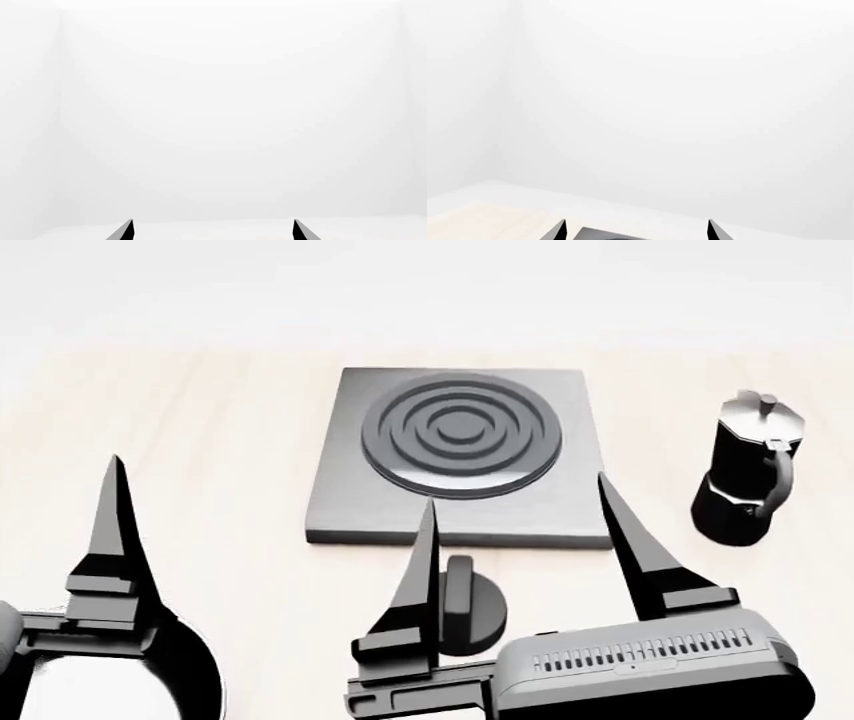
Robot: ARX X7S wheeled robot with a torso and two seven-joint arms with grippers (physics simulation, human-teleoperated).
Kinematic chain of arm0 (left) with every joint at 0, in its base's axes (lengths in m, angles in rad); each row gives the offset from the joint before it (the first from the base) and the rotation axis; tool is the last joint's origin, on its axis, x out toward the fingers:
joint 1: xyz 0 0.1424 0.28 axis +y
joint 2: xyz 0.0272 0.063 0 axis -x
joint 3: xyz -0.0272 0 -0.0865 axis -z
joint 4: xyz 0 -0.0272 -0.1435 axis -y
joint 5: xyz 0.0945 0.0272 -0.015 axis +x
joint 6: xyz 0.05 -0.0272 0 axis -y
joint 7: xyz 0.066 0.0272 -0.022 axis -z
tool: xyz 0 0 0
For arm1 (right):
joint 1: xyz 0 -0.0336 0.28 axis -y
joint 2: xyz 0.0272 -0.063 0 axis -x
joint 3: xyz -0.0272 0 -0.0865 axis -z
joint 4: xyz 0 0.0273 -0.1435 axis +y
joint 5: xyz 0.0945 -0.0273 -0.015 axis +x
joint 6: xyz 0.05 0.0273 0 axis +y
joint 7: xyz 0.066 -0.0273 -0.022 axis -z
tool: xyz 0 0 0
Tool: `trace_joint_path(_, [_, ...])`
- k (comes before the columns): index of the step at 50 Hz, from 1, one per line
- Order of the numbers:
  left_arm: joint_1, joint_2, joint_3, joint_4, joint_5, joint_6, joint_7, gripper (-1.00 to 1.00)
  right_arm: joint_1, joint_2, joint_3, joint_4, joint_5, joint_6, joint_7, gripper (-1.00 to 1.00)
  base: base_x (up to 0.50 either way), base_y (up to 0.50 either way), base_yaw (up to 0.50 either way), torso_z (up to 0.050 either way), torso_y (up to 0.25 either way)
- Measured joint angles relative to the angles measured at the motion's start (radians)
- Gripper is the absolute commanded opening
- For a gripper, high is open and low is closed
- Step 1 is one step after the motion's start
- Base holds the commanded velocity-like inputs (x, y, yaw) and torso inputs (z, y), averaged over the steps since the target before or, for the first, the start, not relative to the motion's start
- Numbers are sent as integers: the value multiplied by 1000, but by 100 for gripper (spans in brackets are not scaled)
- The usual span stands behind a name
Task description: Turn on the stove.
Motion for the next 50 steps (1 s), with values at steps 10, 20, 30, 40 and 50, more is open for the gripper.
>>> trace_joint_path(10, [0,-5,4,-1,-1,3,-6,100,1,3,-1,-1,5,1,6,100,160,0,0,0,0])
trace_joint_path(20, [-1,-9,8,-3,-2,5,-11,100,3,6,-3,0,11,1,11,100,161,0,0,0,2])
trace_joint_path(30, [-3,-13,10,-5,-5,6,-16,100,-1,5,2,20,21,-15,14,100,29,0,0,0,0])
trace_joint_path(40, [-5,-16,10,-7,-10,7,-21,100,-9,-2,8,88,44,-39,5,100,0,0,0,0,0])
trace_joint_path(50, [-7,-20,7,-7,-17,6,-26,100,-12,-10,11,174,66,-66,-6,100,0,0,0,0,0])
